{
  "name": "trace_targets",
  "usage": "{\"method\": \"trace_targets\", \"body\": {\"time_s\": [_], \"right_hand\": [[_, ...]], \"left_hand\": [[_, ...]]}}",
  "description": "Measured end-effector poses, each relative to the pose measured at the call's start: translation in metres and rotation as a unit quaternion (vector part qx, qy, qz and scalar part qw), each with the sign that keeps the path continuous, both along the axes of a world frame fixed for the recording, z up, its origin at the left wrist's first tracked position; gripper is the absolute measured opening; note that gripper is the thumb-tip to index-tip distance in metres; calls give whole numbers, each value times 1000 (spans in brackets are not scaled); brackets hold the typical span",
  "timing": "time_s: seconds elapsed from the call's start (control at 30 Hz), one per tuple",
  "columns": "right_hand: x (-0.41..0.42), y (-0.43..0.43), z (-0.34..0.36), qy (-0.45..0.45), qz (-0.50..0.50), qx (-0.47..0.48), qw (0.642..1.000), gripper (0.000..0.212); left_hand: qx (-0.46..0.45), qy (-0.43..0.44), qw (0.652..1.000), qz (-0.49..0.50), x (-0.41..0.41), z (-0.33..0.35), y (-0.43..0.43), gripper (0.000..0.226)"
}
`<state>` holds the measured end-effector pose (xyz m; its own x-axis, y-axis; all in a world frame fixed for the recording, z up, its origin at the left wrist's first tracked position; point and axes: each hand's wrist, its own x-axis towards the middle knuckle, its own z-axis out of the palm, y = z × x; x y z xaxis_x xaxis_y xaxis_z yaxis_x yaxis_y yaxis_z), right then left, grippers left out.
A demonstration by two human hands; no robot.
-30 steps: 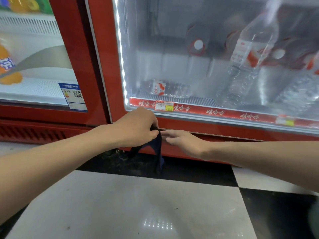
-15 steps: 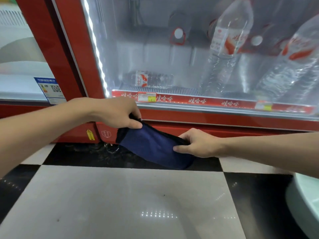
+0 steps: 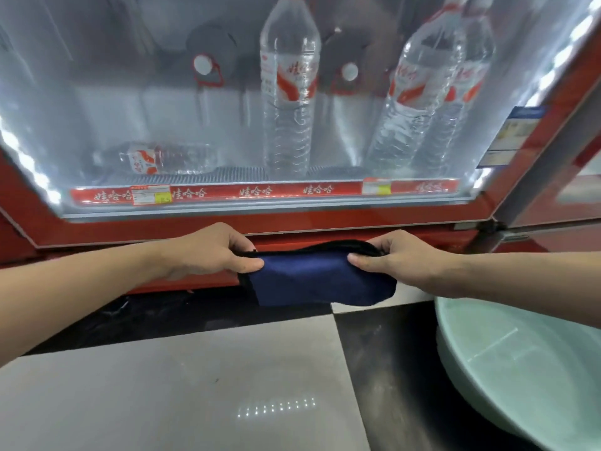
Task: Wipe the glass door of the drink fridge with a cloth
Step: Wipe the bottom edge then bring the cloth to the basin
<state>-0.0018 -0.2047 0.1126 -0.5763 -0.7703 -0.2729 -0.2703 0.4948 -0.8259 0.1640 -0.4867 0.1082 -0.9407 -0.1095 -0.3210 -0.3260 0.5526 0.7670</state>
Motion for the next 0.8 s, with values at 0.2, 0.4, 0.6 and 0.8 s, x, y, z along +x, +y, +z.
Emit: {"method": "trace_targets", "body": {"time_s": [0.2,0.4,0.6,0.8], "right_hand": [[-75,68,-20,-32,-42,-72,996,19],[-133,124,-48,-32,-66,-61,995,32],[-166,177,-72,-63,-83,-47,993,27],[-169,212,-90,-44,-66,-78,994,31]], "left_hand": [[4,-6,997,72,-63,-4,67,20],[59,-65,987,132,-107,-16,147,27],[210,-29,925,315,-122,-38,233,27],[178,28,881,438,-116,-72,298,25]]}}
